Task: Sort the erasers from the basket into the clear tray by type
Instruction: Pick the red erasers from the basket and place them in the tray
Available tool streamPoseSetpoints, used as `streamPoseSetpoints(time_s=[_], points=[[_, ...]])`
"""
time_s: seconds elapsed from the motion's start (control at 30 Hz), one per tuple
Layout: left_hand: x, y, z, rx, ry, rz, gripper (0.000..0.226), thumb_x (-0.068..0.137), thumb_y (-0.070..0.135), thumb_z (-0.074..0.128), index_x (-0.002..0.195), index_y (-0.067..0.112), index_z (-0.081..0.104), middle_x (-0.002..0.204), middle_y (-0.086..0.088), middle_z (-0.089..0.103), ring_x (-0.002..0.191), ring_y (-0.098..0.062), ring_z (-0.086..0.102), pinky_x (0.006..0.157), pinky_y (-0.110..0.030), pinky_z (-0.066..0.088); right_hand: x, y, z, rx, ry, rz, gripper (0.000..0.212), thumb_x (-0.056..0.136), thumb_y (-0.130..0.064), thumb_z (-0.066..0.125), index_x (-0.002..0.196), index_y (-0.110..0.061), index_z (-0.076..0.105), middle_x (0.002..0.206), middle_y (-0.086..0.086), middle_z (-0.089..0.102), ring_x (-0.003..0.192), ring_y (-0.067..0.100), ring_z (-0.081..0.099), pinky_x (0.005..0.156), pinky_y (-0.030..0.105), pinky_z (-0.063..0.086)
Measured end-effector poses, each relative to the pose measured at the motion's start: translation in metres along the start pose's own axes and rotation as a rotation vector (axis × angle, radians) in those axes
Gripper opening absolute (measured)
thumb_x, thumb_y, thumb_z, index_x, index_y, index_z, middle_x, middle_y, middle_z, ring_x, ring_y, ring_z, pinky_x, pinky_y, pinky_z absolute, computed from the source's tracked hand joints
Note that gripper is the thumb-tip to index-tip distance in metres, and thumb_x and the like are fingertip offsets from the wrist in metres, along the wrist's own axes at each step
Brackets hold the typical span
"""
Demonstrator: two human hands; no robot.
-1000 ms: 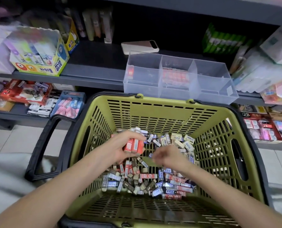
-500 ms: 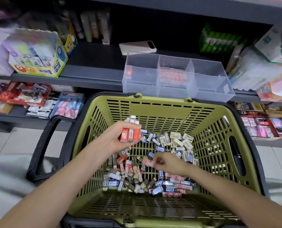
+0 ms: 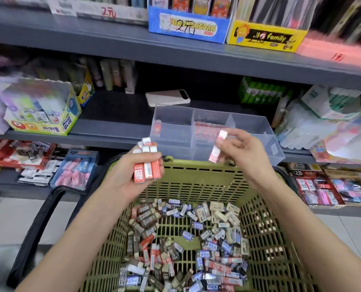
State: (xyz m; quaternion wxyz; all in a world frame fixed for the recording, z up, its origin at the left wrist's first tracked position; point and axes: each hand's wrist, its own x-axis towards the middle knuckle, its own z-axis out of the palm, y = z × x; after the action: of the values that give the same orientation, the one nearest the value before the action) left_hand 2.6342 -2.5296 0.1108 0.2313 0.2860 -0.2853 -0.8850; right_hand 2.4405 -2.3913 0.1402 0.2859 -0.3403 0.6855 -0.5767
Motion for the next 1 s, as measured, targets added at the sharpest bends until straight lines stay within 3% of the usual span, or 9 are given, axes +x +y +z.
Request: streamPoseSetpoints(time_s=[0.13,0.23,0.3,0.37,0.5,0.63,0.8,0.9,1.0], points=[[0.024,0.019,0.018,-0.031,0.007,0.12,0.042,0.054,-0.005,0.069,0.093,0.009,0.058,0.064,-0.005,0.063,0.055,-0.015,0.062,0.049,-0.025,0.052,0.071,-0.007,0.007,-0.072,0.312,-0.008,0.025,0.076,-0.017,0.077,0.09,-0.008,0.058,0.06,0.005,0.064,0.047,0.012,0.056,0.048,0.025,0.046],[0.042,0.027,0.026,-0.059,0.02,0.141,0.043,0.057,-0.003,0.07,0.095,0.012,0.058,0.087,-0.01,0.064,0.066,-0.017,0.064,0.054,-0.027,0.054,0.116,-0.004,0.017,-0.097,0.385,0.06,0.025,0.074,-0.011,0.076,0.088,-0.003,0.057,0.07,0.013,0.061,0.05,0.02,0.053,0.054,0.034,0.046],[0.052,0.03,0.027,-0.065,0.021,0.138,0.049,0.058,-0.005,0.072,0.101,0.013,0.057,0.097,-0.013,0.061,0.069,-0.018,0.065,0.055,-0.027,0.054,0.131,0.003,0.024,-0.138,0.368,0.073,0.025,0.074,-0.008,0.075,0.087,-0.006,0.054,0.076,0.013,0.062,0.057,0.024,0.054,0.061,0.039,0.049],[0.059,0.03,0.026,-0.063,0.011,0.137,0.048,0.058,-0.003,0.072,0.1,0.013,0.058,0.094,-0.012,0.062,0.067,-0.018,0.067,0.055,-0.028,0.054,0.136,0.013,0.03,-0.285,0.296,0.095,0.028,0.072,-0.011,0.078,0.089,-0.007,0.056,0.083,0.013,0.064,0.069,0.025,0.06,0.068,0.039,0.051],[0.07,0.029,0.023,-0.048,0.013,0.135,0.051,0.053,-0.002,0.074,0.1,0.014,0.06,0.084,-0.009,0.066,0.064,-0.019,0.069,0.053,-0.029,0.054,0.14,0.023,0.031,-0.576,0.165,0.121,0.018,0.07,-0.022,0.078,0.069,-0.013,0.063,0.082,0.013,0.071,0.079,0.027,0.066,0.072,0.035,0.051],[0.076,0.027,0.023,-0.019,0.015,0.139,0.057,0.048,-0.002,0.078,0.1,0.014,0.061,0.082,-0.008,0.067,0.061,-0.018,0.067,0.053,-0.03,0.054,0.143,0.023,0.028,-0.521,0.068,0.135,0.013,0.079,-0.02,0.072,0.073,-0.01,0.069,0.083,0.017,0.071,0.079,0.028,0.066,0.082,0.041,0.053],[0.079,0.025,0.026,-0.022,0.024,0.124,0.056,0.049,0.0,0.078,0.101,0.013,0.061,0.078,-0.006,0.066,0.062,-0.017,0.066,0.054,-0.029,0.054,0.144,0.023,0.016,-0.567,-0.145,0.188,0.016,0.082,-0.009,0.065,0.095,-0.009,0.074,0.1,0.006,0.072,0.088,0.015,0.064,0.077,0.023,0.05],[0.078,0.023,0.033,-0.09,0.038,0.088,0.044,0.056,0.004,0.074,0.097,0.01,0.061,0.072,-0.006,0.067,0.061,-0.017,0.067,0.056,-0.031,0.055,0.137,0.018,0.017,-0.608,-0.079,0.132,0.023,0.082,-0.001,0.057,0.093,-0.01,0.074,0.099,0.005,0.073,0.085,0.014,0.063,0.069,0.017,0.046],[0.079,0.021,0.039,-0.178,0.049,0.07,0.034,0.06,0.005,0.073,0.092,0.005,0.059,0.064,-0.009,0.066,0.059,-0.018,0.068,0.061,-0.04,0.058,0.113,0.007,0.03,-0.499,0.088,-0.072,0.014,0.086,-0.017,0.06,0.079,-0.017,0.072,0.077,-0.002,0.072,0.076,0.014,0.064,0.069,0.025,0.048]])
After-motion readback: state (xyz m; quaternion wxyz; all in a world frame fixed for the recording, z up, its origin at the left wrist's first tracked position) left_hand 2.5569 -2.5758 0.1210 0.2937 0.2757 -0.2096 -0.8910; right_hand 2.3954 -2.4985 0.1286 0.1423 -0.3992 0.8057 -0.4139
